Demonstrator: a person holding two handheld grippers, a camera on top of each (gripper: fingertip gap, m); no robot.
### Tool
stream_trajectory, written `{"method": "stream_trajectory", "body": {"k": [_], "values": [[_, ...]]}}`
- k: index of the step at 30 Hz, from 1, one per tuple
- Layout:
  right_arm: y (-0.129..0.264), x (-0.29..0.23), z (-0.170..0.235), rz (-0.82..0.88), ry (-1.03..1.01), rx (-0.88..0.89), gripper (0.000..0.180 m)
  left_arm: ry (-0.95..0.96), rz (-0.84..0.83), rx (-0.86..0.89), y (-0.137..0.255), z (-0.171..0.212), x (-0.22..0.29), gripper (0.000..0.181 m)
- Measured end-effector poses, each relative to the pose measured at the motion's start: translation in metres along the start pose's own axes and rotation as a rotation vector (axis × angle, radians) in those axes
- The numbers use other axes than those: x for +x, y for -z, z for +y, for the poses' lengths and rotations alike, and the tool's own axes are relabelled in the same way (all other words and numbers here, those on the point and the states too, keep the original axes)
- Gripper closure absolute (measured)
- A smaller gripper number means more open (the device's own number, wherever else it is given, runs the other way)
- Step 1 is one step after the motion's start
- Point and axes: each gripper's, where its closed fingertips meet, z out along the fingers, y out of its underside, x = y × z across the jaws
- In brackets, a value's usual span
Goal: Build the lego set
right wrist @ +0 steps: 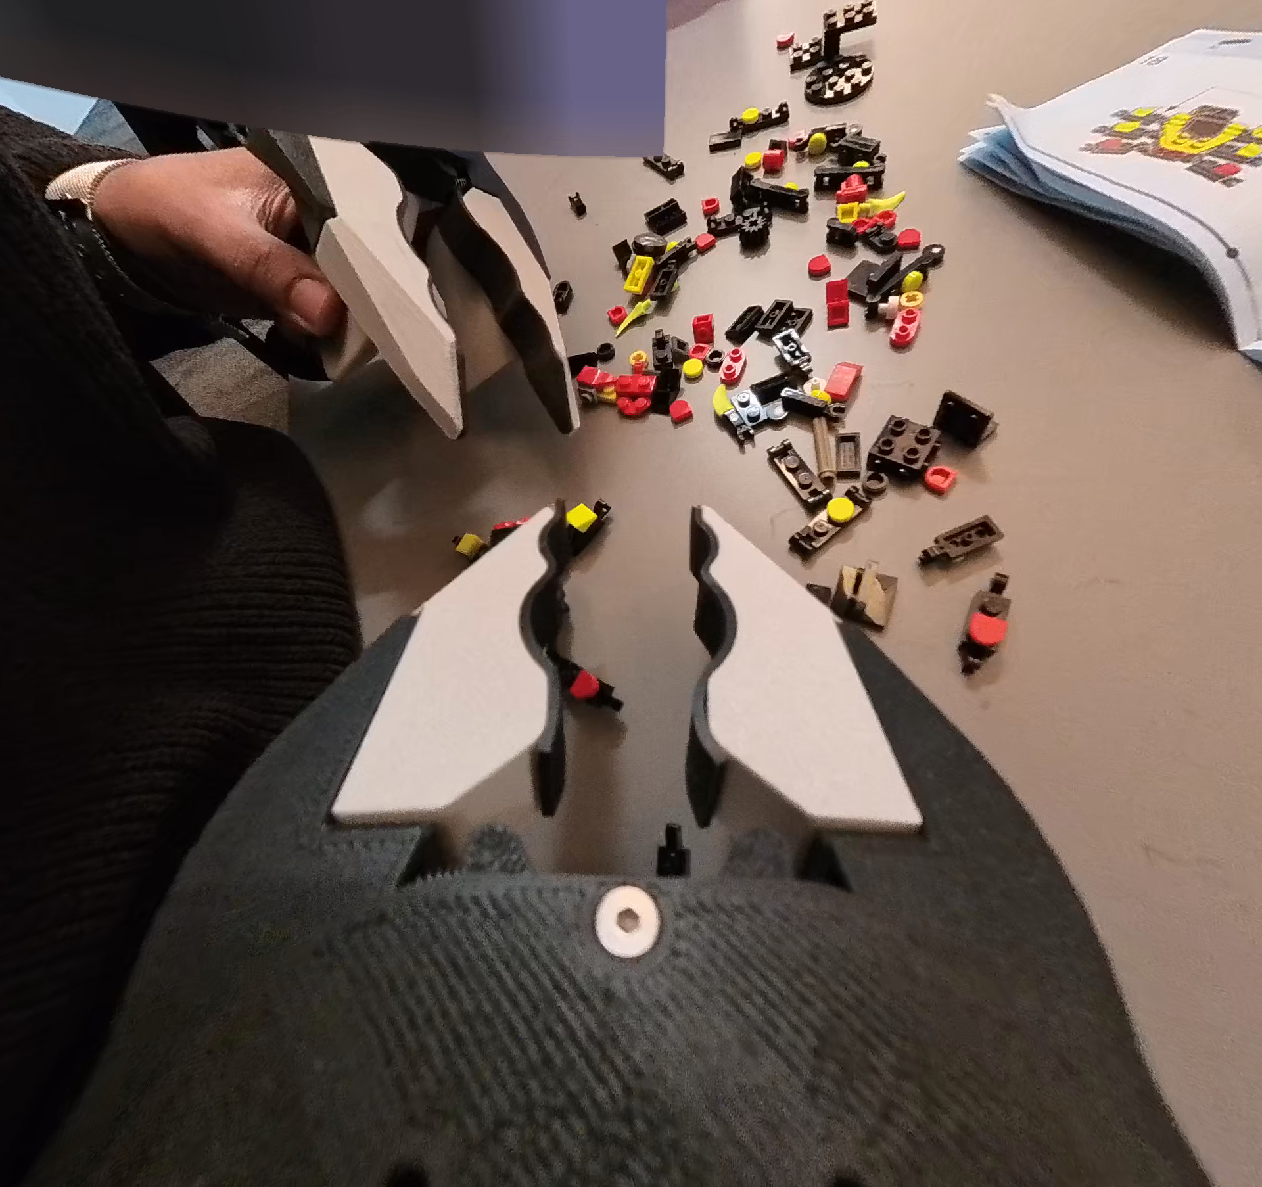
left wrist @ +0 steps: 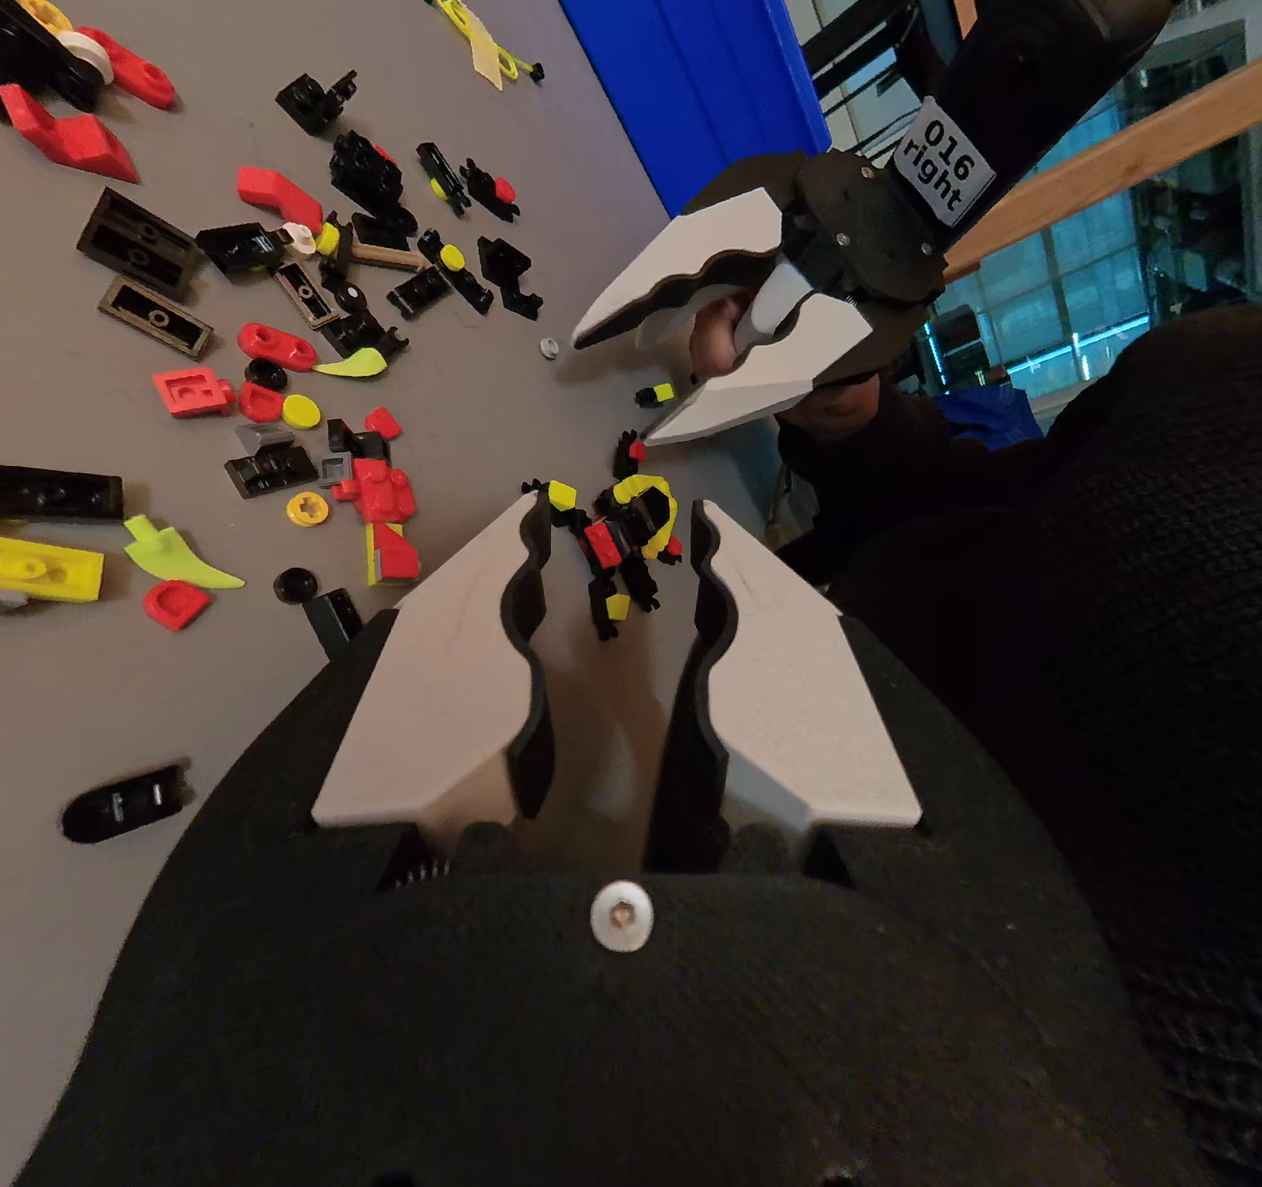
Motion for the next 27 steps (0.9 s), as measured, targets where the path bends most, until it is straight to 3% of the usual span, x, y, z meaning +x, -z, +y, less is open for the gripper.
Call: {"method": "stream_trajectory", "body": {"k": [9,18,22,27], "values": [[-0.012,-0.035,0.011,-0.088,0.062,-0.105,0.133,0.028,-0.051,-0.008,0.009,0.004,-0.007,0.142],[-0.023,-0.034,0.042,0.081,0.250,-0.338,0.145,0.008,-0.057,-0.023,0.009,0.008,-0.004,0.142],[-0.021,-0.032,0.036,0.054,0.143,-0.281,0.145,0.003,-0.055,-0.024,0.009,0.009,-0.002,0.142],[-0.002,-0.021,0.003,-0.038,-0.111,-0.037,0.146,-0.007,-0.057,0.015,0.012,0.002,-0.001,0.142]]}}
